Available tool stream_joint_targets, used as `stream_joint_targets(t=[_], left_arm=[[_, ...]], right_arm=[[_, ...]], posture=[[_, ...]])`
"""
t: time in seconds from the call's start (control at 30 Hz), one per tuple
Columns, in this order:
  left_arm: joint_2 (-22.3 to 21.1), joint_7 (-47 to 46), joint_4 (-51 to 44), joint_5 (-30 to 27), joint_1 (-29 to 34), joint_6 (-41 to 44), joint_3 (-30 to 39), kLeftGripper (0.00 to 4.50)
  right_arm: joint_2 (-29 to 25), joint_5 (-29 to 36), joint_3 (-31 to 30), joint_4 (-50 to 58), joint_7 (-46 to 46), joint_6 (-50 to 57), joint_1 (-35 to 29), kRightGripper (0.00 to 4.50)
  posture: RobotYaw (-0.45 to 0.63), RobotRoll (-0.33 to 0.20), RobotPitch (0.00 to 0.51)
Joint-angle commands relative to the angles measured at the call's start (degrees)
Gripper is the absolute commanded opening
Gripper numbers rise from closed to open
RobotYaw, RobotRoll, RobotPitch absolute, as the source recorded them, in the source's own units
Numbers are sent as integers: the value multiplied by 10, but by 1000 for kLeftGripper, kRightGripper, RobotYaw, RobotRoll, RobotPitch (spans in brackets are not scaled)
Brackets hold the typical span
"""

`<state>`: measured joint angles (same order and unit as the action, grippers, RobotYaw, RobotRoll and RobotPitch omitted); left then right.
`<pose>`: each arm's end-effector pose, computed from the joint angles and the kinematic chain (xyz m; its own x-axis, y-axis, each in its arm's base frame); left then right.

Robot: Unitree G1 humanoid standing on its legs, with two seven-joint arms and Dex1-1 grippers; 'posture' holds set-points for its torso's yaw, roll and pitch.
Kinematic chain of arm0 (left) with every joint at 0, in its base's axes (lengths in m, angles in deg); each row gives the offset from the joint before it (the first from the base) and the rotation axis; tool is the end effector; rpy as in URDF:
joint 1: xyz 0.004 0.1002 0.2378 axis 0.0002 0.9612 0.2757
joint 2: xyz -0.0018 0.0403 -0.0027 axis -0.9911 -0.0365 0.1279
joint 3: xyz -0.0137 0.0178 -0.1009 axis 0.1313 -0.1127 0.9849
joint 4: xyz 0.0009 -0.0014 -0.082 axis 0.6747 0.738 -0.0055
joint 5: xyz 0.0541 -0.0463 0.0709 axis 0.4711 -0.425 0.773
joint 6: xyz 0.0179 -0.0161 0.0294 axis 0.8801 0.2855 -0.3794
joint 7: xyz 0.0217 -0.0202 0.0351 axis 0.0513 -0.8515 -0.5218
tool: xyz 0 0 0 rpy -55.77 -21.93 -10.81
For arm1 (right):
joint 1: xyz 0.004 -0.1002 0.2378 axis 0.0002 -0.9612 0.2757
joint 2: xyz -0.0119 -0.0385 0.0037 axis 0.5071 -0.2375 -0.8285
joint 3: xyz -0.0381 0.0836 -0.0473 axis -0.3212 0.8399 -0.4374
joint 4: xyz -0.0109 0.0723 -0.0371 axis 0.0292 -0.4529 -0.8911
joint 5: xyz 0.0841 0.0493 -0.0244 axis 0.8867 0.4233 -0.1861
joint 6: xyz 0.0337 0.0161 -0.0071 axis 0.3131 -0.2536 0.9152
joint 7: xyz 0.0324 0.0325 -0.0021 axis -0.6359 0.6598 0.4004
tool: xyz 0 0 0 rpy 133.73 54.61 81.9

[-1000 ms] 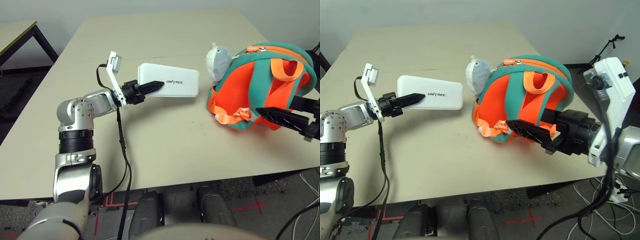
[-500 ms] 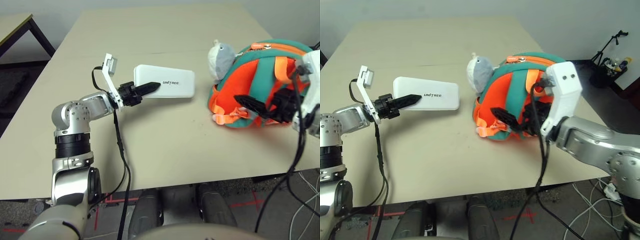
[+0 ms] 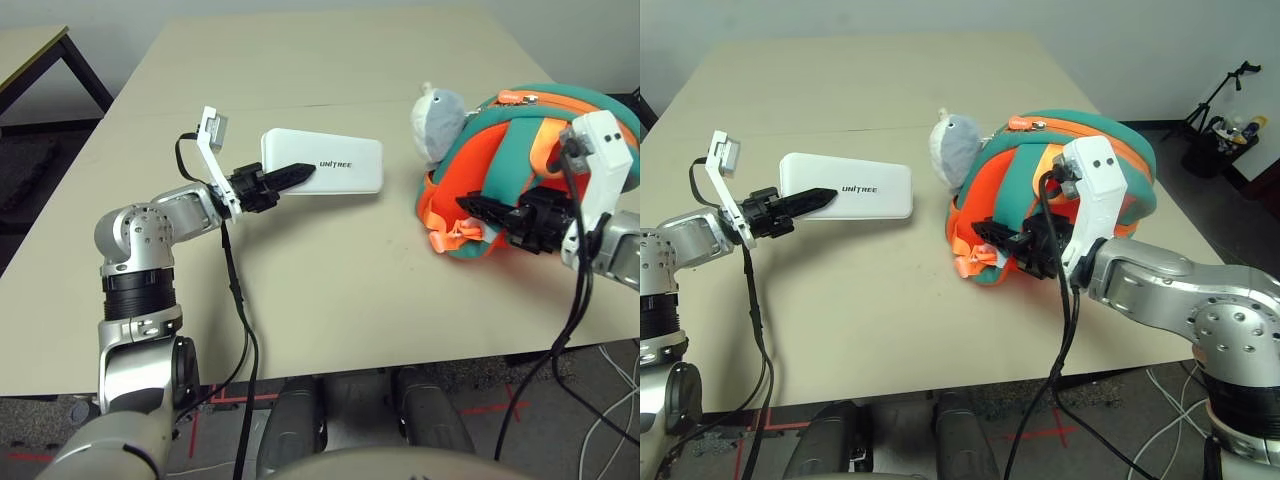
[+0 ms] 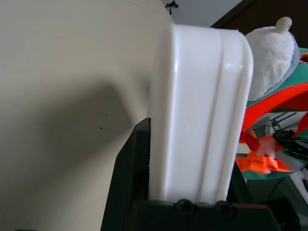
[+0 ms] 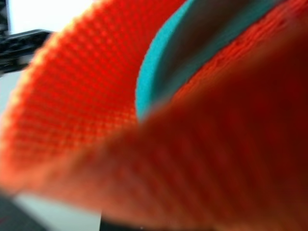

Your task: Put the pencil case into the backpack and zip it.

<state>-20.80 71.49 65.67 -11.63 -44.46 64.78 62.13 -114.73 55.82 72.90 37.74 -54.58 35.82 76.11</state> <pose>0.2826 0.2350 0.1833 0.6497 -0.7567 -0.0722 0.6104 0.5760 -0.5438 0.1836 -0.2251 0.2418 0.6747 0.6767 -0.2946 -0.6147 0.7362 0.2831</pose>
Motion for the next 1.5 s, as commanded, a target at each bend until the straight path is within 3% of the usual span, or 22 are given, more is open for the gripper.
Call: stream_joint_targets(t=[0.03, 0.23, 0.37, 0.57, 0.63, 0.8, 1.0, 1.07, 1.27, 1.5], left_arm=[[-8, 12, 16, 3, -6, -11, -2, 1302], [-11, 29, 49, 16, -21, -27, -18, 1302], [-10, 40, 72, 25, -32, -37, -29, 1302], [-7, 59, 106, 40, -53, -53, -44, 1302], [-3, 65, 117, 44, -63, -60, -47, 1302], [5, 99, 125, 35, -117, -62, -58, 1302], [17, 149, 131, 29, -177, -55, -72, 1302], [25, 159, 103, 2, -186, -25, -70, 1302], [4, 199, 14, -58, -161, 64, -93, 1302], [-66, 242, -47, -92, -135, 116, -113, 1300]], right_arm=[[-42, 104, 61, 29, -48, -2, -40, 164], [-107, 109, 250, 35, -238, 34, -212, 164], [-117, 109, 342, 46, -304, 19, -312, 164], [-112, 109, 439, 74, -329, 19, -465, 164], [-109, 109, 421, 91, -277, 7, -487, 164], [-117, 109, 300, 103, -177, -62, -432, 163], [-125, 109, 198, 83, -149, -82, -336, 163], [-122, 95, 171, 71, -148, -80, -306, 163], [-108, 78, 121, 52, -142, -77, -239, 163], [-101, 67, 110, 33, -144, -63, -206, 163]], posture=[[-107, 0, 106], [-150, 0, 99], [-181, 0, 97], [-201, 0, 99], [-188, 0, 99], [-142, 0, 101], [-113, 0, 98], [-108, 0, 96], [-105, 0, 90], [-103, 0, 89]])
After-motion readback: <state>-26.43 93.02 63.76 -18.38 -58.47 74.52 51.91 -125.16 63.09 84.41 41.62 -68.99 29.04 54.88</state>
